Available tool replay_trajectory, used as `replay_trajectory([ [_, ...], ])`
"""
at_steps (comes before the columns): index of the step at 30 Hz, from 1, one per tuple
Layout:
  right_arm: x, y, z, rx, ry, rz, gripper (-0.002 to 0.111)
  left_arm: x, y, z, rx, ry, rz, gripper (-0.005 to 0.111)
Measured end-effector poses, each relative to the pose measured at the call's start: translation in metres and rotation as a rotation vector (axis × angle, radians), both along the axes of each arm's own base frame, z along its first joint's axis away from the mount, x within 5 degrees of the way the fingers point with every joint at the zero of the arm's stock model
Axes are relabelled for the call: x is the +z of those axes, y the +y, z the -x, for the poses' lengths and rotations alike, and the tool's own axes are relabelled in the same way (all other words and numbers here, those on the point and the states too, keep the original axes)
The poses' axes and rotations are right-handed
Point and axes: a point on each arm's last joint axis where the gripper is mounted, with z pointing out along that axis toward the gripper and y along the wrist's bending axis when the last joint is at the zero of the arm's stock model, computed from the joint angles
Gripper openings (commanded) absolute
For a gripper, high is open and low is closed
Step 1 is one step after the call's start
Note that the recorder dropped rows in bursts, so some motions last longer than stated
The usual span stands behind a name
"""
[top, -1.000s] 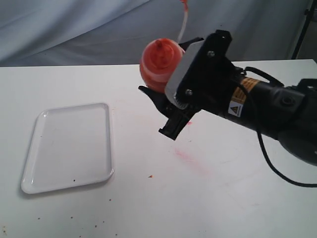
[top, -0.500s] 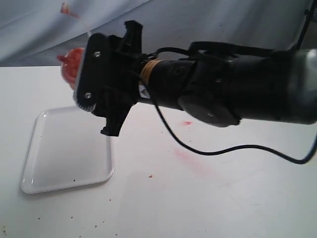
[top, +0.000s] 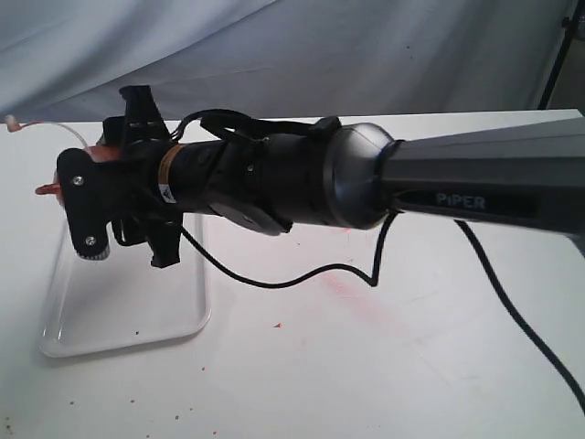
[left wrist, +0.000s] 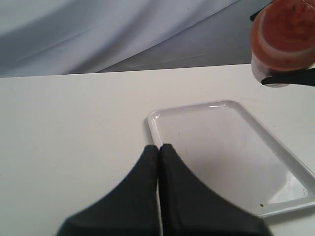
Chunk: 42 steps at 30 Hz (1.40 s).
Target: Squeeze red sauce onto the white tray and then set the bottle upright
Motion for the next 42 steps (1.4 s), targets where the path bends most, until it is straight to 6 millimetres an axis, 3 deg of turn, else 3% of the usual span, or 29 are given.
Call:
replay_trajectory([
  [7, -0.014, 0.016, 0.001, 0.029, -0.129, 0.328, 0.0, 0.0, 0.0, 0.0, 0.0, 0.0, 0.0, 0.0],
  [12, -0.02, 0.028, 0.005, -0.036, -0.327, 0.508, 0.0, 0.0, 0.0, 0.0, 0.0, 0.0, 0.0, 0.0],
  [17, -0.021, 0.038, 0.005, -0.121, -0.521, 0.555, 0.0, 0.0, 0.0, 0.0, 0.0, 0.0, 0.0, 0.0],
  [25, -0.033, 0.05, 0.018, -0.081, -0.715, 0.715, 0.0, 0.0, 0.0, 0.0, 0.0, 0.0, 0.0, 0.0],
  [42, -0.03, 0.044, 0.018, -0.178, -0.745, 0.771, 0.0, 0.0, 0.0, 0.0, 0.0, 0.0, 0.0, 0.0],
])
